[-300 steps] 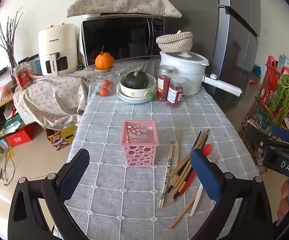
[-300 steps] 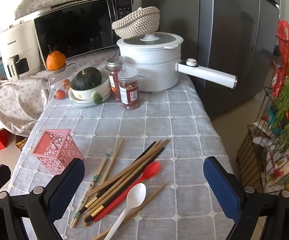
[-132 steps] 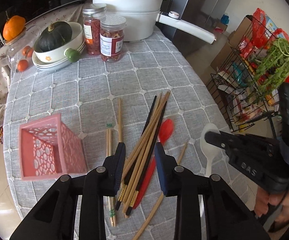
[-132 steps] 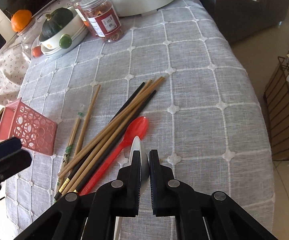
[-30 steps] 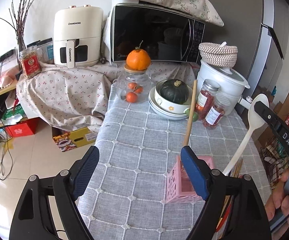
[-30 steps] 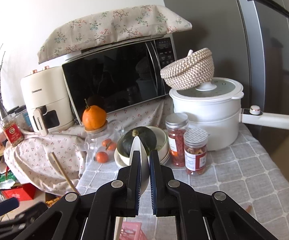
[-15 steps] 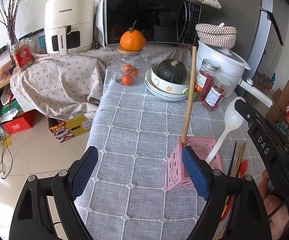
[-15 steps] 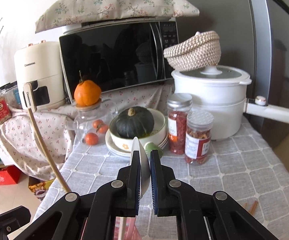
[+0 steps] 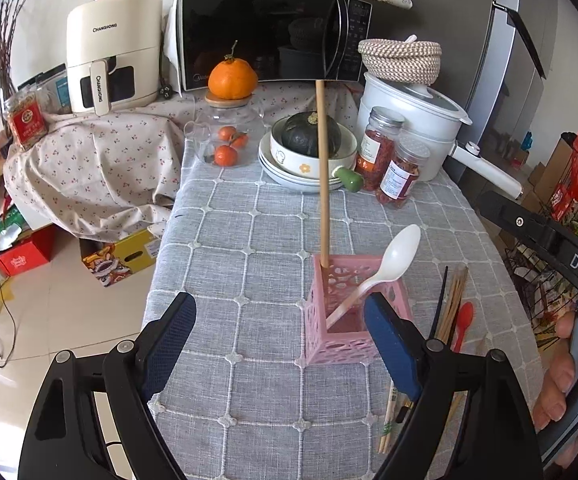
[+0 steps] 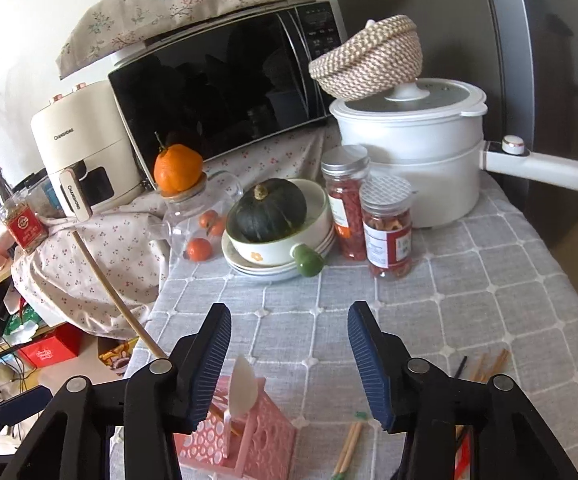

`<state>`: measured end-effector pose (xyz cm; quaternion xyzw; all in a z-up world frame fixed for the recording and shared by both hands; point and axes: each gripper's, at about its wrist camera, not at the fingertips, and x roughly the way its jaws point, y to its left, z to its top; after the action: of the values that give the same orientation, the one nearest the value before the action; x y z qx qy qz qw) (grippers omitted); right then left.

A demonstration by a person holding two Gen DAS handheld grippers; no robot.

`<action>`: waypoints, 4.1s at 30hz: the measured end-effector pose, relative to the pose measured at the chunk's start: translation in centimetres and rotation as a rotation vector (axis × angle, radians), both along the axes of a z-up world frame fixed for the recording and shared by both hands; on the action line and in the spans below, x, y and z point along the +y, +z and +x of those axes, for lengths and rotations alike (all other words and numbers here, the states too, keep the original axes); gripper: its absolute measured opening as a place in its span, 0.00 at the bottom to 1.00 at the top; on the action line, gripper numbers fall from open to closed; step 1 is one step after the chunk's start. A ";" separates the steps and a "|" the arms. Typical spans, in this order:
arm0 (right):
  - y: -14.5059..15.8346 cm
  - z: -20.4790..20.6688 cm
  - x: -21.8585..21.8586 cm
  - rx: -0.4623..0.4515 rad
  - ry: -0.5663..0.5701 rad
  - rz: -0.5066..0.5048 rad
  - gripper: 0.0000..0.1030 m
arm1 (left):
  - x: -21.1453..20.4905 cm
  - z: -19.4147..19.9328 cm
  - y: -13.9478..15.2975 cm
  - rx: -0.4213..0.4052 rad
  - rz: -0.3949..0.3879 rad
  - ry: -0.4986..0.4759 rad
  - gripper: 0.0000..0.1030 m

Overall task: Organize utensils
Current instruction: 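Lower the white spoon into the pink basket and open the right gripper, then grasp the paper-wrapped chopsticks with green print using the left gripper, then lift the wrapped chopsticks with the left gripper while the right gripper grasps a wooden chopstick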

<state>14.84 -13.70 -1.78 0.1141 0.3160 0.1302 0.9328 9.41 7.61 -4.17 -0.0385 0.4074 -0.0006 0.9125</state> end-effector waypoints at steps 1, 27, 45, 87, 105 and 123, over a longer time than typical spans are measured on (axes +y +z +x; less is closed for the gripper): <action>0.0 -0.2 -0.5 0.013 -0.002 -0.011 0.59 | -0.2 -0.2 0.1 -0.001 0.000 -0.007 0.86; -4.4 -2.8 -13.3 0.333 -0.068 -0.133 0.82 | -12.0 -1.8 -2.8 0.130 0.029 -0.294 0.93; -6.4 -2.1 -18.0 0.396 -0.076 -0.144 0.82 | -18.4 8.7 -11.3 0.413 0.199 -0.231 0.29; -11.1 -0.8 -14.0 0.590 -0.003 -0.081 0.82 | -14.3 -0.8 -0.6 0.017 0.055 -0.344 0.04; -15.1 -0.1 -9.0 0.681 -0.005 -0.164 0.22 | -9.4 -2.8 1.4 -0.074 -0.086 -0.349 0.04; -11.0 -1.1 -12.7 0.516 -0.052 0.089 0.04 | -4.8 -2.2 5.4 -0.557 -0.132 -0.151 0.04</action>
<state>13.73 -26.44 -12.81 0.1926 0.5343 0.0865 0.8185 7.17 2.83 1.21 -0.0658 0.1418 -0.1056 0.9820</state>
